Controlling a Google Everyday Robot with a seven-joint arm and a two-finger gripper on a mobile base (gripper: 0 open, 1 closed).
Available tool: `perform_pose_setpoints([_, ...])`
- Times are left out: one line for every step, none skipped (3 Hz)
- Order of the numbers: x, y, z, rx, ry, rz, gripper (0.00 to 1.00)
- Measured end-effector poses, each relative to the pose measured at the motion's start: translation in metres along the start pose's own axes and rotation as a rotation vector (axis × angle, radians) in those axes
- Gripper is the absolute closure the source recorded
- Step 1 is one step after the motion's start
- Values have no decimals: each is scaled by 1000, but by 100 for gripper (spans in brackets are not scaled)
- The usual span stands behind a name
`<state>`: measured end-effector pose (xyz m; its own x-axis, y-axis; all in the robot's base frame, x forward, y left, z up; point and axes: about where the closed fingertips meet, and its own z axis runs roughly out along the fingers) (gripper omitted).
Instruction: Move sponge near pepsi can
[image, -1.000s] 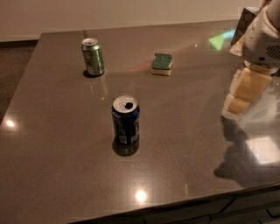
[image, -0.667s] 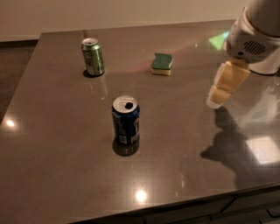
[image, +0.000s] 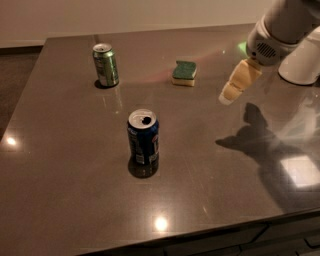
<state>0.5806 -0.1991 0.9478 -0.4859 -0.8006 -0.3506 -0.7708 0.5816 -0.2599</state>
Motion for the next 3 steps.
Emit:
perform_pose_setpoints([-17, -31, 30, 12, -57, 103, 0])
perform_pose_setpoints([-39, -56, 64, 11, -114, 189, 0])
perform_pose_setpoints([-55, -67, 80, 2, -152, 224, 0])
